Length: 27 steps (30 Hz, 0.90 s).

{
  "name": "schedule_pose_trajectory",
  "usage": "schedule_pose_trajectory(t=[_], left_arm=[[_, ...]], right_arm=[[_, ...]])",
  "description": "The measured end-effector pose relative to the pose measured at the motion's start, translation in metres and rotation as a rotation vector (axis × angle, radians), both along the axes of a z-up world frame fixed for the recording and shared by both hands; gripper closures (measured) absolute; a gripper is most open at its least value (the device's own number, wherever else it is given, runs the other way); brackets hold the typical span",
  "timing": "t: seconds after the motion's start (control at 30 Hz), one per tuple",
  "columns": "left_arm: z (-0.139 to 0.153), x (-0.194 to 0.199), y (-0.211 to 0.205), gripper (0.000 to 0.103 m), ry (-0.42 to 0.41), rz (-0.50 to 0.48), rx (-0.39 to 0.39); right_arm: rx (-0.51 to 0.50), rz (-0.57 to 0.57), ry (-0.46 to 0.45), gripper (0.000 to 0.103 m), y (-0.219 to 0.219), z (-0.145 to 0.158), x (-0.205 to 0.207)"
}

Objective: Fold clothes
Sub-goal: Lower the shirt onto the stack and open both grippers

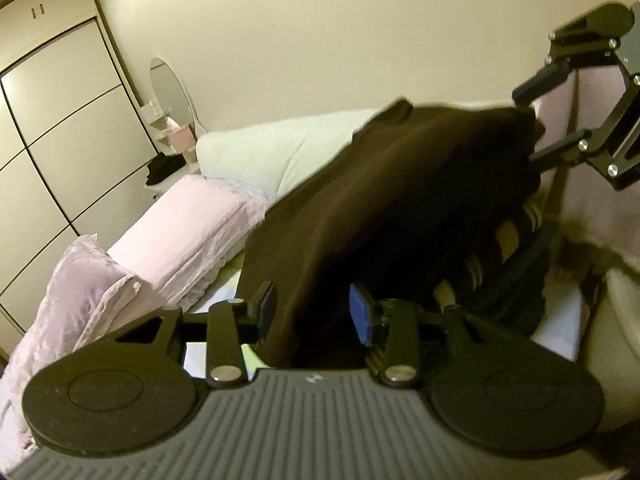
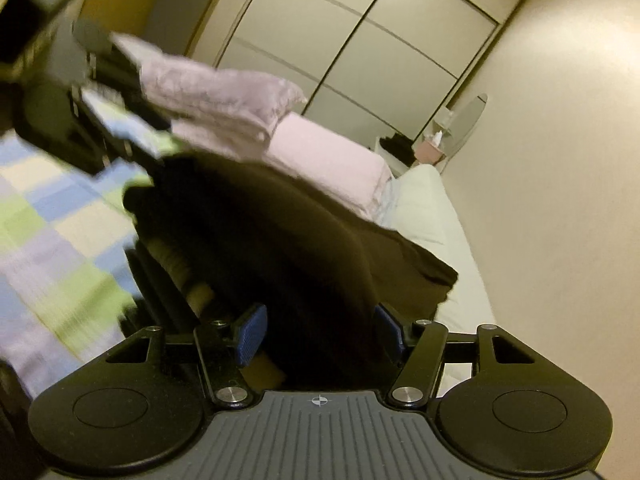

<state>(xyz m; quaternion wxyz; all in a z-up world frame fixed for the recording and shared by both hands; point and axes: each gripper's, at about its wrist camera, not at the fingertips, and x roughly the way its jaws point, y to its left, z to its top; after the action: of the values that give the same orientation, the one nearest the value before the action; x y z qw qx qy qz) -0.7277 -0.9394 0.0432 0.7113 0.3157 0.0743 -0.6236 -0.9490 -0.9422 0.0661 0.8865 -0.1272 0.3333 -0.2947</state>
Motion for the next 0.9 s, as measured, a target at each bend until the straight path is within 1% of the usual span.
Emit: schedule_pose_trajectory(t=[0.1,0.23,0.3,0.33,0.37,0.4,0.43,0.47,0.6,0.67,0.77,0.9], left_arm=[[0.008,0.009,-0.016,0.068,0.031,-0.012,-0.018],[0.014,0.027,-0.049,0.068,0.096,-0.034,-0.02],[0.007,0.036,-0.065,0.069,0.147,-0.042,0.02],[0.001,0.04,-0.072,0.071,0.183,-0.048,0.055],[-0.005,0.043,-0.074,0.071,0.213,-0.052,0.084],[-0.01,0.043,-0.072,0.072,0.236,-0.054,0.098],[-0.015,0.042,-0.068,0.072,0.255,-0.057,0.107],[-0.019,0.038,-0.06,0.072,0.264,-0.059,0.106],[-0.036,0.02,-0.025,0.072,0.284,-0.056,0.105],[-0.043,0.014,-0.016,0.071,0.281,-0.058,0.112],[-0.043,0.016,-0.018,0.071,0.28,-0.067,0.119],[-0.031,0.022,-0.029,0.072,0.252,-0.068,0.113]], right_arm=[[0.048,-0.027,-0.105,0.042,-0.015,0.019,0.002],[0.145,-0.064,-0.233,0.042,-0.056,0.039,0.014],[0.203,-0.095,-0.247,0.042,-0.082,0.036,0.021],[0.263,-0.115,-0.24,0.042,-0.096,0.03,0.024],[0.344,-0.138,-0.226,0.042,-0.111,0.02,0.025],[0.421,-0.157,-0.221,0.042,-0.122,0.01,0.024],[0.474,-0.168,-0.228,0.042,-0.126,0.002,0.019],[0.495,-0.173,-0.232,0.042,-0.123,-0.004,0.012],[0.517,-0.172,-0.229,0.043,-0.094,-0.023,-0.013],[0.528,-0.161,-0.214,0.042,-0.082,-0.032,-0.02],[0.534,-0.14,-0.198,0.042,-0.081,-0.036,-0.019],[0.513,-0.15,-0.228,0.042,-0.091,-0.023,-0.015]])
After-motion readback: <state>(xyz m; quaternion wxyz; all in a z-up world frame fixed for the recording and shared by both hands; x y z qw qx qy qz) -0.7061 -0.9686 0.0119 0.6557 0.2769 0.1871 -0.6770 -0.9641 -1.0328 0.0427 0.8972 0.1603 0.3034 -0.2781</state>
